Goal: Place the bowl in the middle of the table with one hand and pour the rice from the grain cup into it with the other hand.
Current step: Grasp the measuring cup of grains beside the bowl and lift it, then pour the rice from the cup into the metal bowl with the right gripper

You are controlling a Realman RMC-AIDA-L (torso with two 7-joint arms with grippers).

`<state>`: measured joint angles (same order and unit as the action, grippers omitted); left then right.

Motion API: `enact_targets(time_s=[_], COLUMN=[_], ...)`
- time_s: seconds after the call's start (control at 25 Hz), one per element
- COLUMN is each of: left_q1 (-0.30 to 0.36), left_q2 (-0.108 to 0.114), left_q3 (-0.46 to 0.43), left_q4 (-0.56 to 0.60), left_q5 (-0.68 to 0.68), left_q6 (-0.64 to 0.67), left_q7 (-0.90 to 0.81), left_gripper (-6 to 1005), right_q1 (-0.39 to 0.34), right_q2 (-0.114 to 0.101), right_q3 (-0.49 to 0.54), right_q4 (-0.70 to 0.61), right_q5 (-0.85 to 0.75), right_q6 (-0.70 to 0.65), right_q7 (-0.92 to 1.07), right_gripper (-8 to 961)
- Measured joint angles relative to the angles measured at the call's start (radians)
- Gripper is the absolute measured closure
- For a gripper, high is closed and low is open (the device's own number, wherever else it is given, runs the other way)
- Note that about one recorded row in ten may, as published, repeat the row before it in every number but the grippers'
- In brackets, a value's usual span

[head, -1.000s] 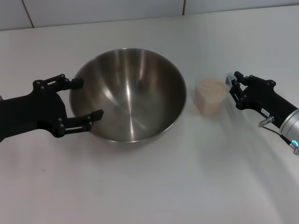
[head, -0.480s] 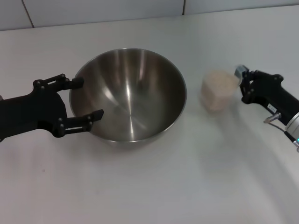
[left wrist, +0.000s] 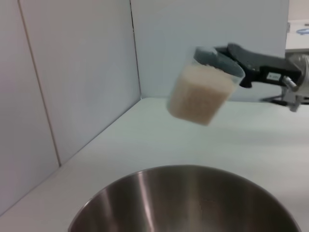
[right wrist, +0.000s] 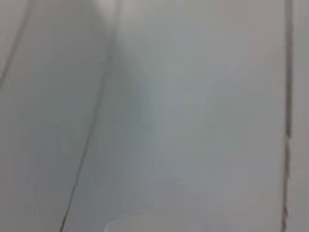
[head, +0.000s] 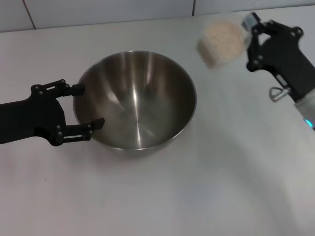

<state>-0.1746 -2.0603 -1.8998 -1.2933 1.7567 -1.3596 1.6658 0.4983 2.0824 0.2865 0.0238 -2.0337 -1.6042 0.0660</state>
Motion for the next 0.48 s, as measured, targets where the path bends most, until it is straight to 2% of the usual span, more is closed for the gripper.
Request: enact_targets(time_s=[0.08,0.16,0.2,0.24,0.28,0.36,0.4,0.44,0.48], left_q1=[-0.001,-0.002,-0.002,-0.003,-0.003,-0.003,-0.003,-0.003,-0.004], left_q2=[0.0,0.0,0.0,0.0,0.0,0.0,0.0,0.0,0.0], left_q3=[0.0,-0.001,-0.001,-0.001,-0.002,-0.002,-0.002,-0.002,-0.002], left_q4=[-0.004,-0.015,-0.02,-0.025,-0.031,-0.038,-0.043,-0.043,-0.043], left_q5=[0.008,0.024,0.031,0.037,0.044,0.048,0.05,0.05,0.05], left_q6=[0.0,-0.001,-0.001,-0.002,-0.002,-0.002,-0.002,-0.002,-0.002], left_q7=[-0.005,-0.015,-0.019,-0.023,-0.028,-0.031,-0.032,-0.032,-0.032], left_gripper=[152,152,152,152,152,152,152,152,152], right_q1=[0.011,0.033,0.043,0.043,0.045,0.043,0.039,0.039,0.036], right_q2=[0.0,0.0,0.001,0.001,0.001,0.001,0.003,0.003,0.004], right_q3=[-0.004,-0.024,-0.035,-0.035,-0.037,-0.036,-0.032,-0.032,-0.029], right_q4=[0.014,0.05,0.094,0.094,0.117,0.185,0.246,0.246,0.28], right_q5=[-0.001,-0.001,-0.002,-0.002,-0.002,-0.002,-0.002,-0.002,-0.001], right_q6=[0.007,0.044,0.089,0.089,0.111,0.161,0.202,0.202,0.223], right_q7=[-0.065,-0.227,-0.393,-0.393,-0.475,-0.724,-0.931,-0.931,-1.039], right_gripper=[944,944,944,944,944,944,944,944,944])
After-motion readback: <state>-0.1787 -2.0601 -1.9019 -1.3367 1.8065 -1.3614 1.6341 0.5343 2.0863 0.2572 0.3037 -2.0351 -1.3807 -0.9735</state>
